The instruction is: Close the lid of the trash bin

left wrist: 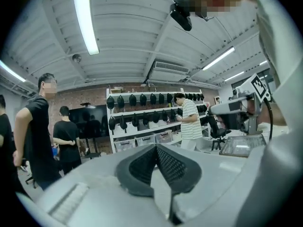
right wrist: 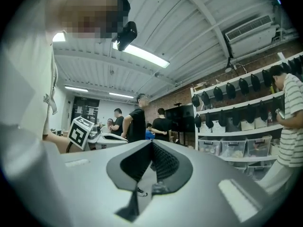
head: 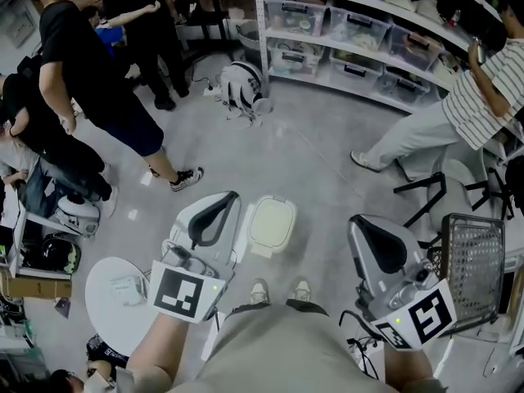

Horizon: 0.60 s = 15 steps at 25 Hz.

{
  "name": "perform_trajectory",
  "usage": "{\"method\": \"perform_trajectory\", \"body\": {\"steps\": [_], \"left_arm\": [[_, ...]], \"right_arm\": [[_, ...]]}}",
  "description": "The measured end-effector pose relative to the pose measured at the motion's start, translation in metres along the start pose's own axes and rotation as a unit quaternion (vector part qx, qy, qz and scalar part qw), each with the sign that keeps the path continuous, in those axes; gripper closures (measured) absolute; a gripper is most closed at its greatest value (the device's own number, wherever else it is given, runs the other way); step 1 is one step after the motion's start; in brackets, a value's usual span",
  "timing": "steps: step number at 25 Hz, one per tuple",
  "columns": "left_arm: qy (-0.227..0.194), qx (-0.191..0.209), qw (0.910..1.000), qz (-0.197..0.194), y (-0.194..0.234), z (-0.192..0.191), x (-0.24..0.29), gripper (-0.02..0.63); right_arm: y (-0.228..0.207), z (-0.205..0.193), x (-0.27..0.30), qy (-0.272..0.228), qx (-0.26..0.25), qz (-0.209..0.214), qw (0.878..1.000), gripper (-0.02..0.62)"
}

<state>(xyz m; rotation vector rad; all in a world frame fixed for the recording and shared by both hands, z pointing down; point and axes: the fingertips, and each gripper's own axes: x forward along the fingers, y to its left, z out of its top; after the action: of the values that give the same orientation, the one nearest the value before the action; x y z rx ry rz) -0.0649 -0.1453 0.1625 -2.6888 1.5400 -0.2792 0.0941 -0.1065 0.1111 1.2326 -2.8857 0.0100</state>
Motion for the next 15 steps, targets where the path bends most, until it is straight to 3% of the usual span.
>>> {"method": "perform_trajectory", "body": {"steps": [6,15], "left_arm": [[-0.015,-0.001,0.9999,0.006,-0.002,0.017,-0.016,0.603],[-0.006,-0.002,1.0,0.003,-0.004,0.011,-0.02,0.603]], "right_arm": [[0.012,0.014,0.004,-0.012,-0.009,0.014,1.0,0.592],[0.011,0.003,0.004,-0.002,0.0,0.004,1.0,0.592]]}}
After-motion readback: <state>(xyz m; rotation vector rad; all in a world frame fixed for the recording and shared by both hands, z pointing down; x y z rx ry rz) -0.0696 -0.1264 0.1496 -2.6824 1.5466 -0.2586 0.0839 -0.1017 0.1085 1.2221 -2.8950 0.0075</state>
